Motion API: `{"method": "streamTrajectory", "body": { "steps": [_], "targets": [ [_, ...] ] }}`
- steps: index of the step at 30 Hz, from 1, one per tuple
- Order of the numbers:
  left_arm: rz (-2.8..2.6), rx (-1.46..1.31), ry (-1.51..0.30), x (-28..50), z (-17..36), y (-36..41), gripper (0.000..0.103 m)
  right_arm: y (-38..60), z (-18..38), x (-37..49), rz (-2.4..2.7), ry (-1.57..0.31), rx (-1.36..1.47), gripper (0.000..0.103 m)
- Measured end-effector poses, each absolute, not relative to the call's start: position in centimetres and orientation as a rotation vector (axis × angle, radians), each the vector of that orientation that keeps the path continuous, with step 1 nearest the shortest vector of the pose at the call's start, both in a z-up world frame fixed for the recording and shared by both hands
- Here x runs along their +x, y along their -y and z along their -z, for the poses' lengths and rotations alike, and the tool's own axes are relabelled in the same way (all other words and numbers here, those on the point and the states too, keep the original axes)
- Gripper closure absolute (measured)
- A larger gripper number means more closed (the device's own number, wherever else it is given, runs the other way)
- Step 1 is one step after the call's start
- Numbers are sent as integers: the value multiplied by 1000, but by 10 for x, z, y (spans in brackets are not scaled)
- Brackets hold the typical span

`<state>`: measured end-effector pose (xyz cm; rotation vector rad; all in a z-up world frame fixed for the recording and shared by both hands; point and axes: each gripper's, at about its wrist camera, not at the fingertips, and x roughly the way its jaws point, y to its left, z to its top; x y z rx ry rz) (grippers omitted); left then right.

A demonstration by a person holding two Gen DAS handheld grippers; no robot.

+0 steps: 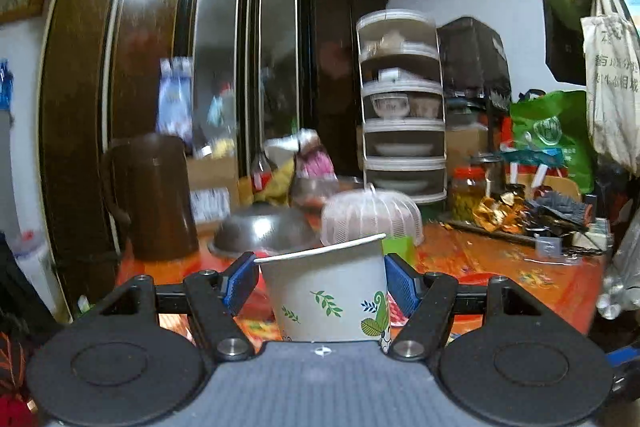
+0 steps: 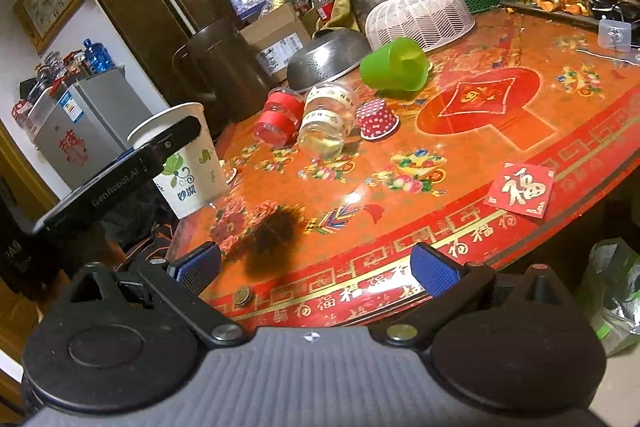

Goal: Flip cup upright
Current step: 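Rotate the cup upright with the left tool and set it on the table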

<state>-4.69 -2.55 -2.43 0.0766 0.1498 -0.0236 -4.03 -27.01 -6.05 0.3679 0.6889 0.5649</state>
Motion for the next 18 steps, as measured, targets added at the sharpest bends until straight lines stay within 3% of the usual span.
{"method": "streamTrajectory", "body": {
  "steps": [18],
  "targets": [
    [-71,108,-258,-54,75,40,32,291,91,-46,-590,-626,466,1]
  ]
}}
